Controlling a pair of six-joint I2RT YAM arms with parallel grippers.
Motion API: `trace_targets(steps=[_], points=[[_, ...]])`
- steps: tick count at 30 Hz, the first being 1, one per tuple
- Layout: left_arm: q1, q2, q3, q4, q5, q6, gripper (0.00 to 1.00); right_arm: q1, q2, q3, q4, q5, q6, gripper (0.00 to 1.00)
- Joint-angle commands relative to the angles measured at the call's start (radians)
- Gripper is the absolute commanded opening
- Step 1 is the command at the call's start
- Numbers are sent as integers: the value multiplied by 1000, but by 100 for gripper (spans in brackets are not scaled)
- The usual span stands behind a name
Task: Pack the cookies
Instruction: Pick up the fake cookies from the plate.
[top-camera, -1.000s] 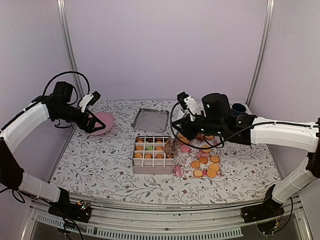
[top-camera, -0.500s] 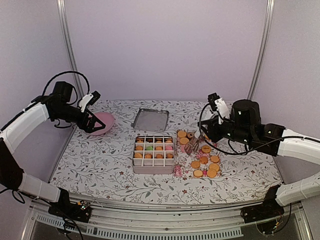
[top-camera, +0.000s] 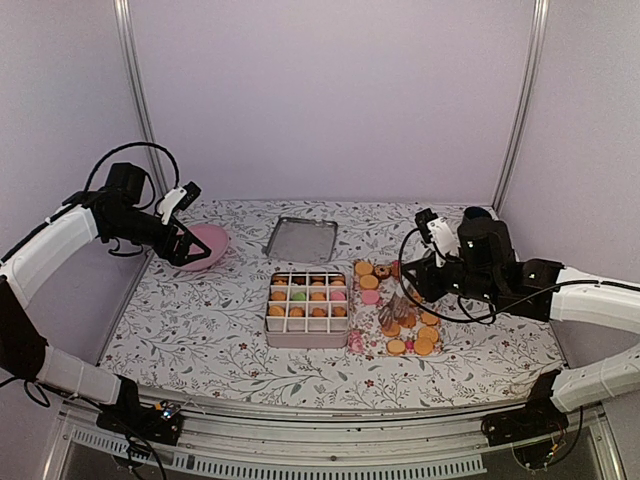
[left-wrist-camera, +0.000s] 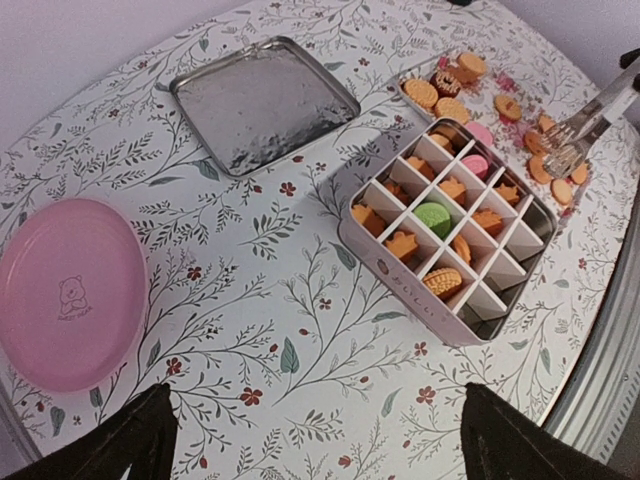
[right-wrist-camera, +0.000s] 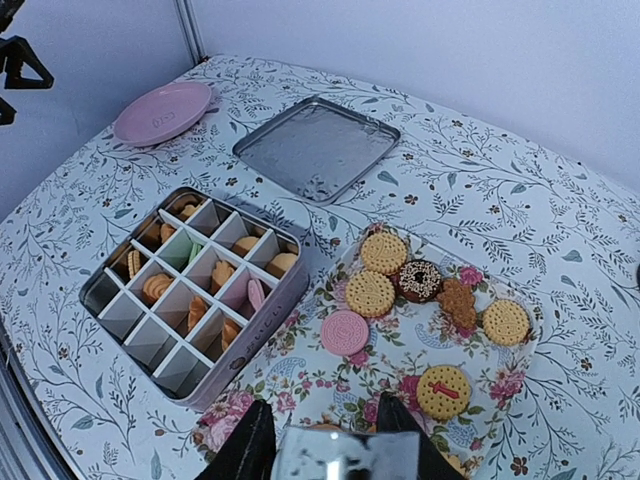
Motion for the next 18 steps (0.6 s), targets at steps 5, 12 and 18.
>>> trace_targets(steps=[5,12,18], points=[[10,-22,23,-12,1,9,99,-13,60,-6,71,22,-16,37],[10,-23,20,-12,3,10,99,-13,51,-33,61,14,-19,37],[10,-23,23,-12,8,7,99,-13,40,-51,49,-10,-1,35]])
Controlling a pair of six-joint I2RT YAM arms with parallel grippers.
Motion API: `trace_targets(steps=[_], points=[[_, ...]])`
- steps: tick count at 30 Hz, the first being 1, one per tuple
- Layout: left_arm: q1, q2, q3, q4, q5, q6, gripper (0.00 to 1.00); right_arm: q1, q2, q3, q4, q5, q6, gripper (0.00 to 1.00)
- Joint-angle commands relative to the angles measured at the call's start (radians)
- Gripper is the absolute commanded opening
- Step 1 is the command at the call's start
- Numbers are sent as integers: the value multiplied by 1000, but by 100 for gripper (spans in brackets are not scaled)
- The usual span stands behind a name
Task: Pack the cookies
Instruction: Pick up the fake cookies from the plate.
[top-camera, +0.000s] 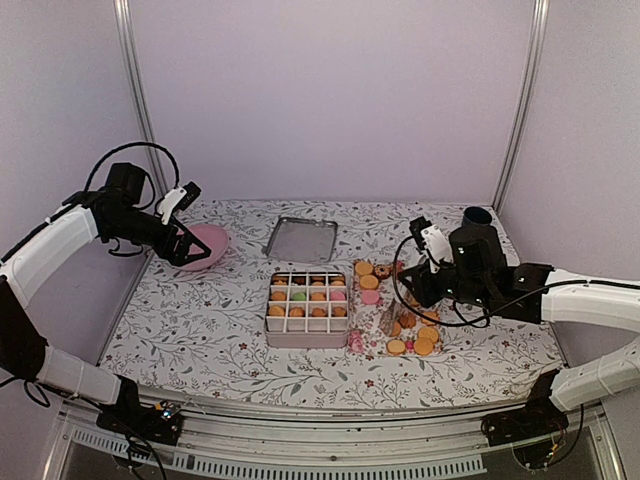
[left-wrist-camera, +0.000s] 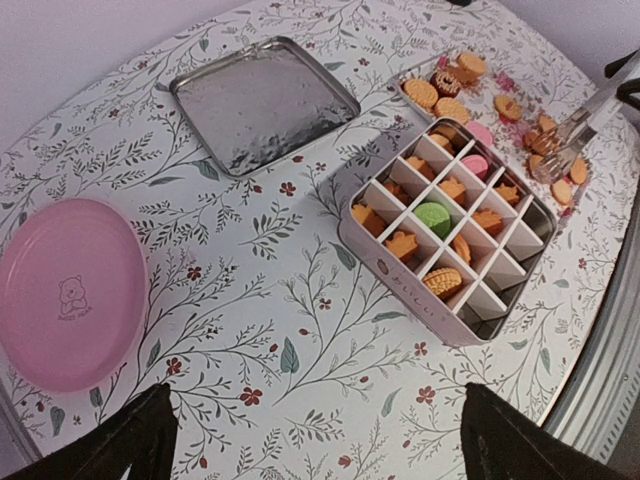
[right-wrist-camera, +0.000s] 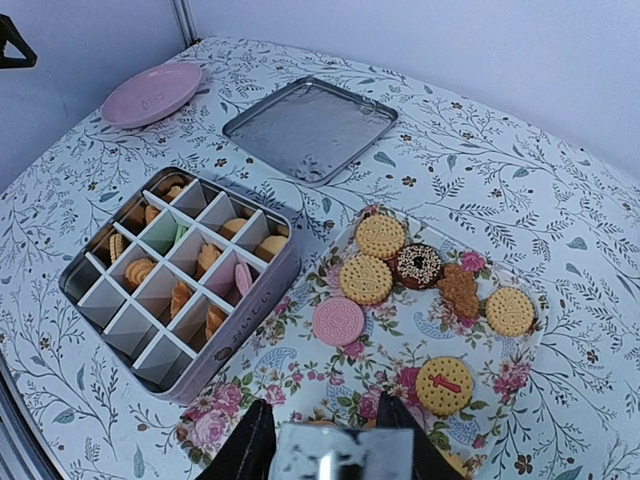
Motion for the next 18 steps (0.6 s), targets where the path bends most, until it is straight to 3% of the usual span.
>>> trace_targets(steps=[1,9,18], points=[[11,-22,23,-10,9,7,99,-7,-21,-26,4,-17,13,33],[10,-26,25,-11,6,7,99,-7,-43,2,-7,-27,20,23],[10,-19,23,-10,1,6,99,5,-67,163,-46,-50,-13,22]])
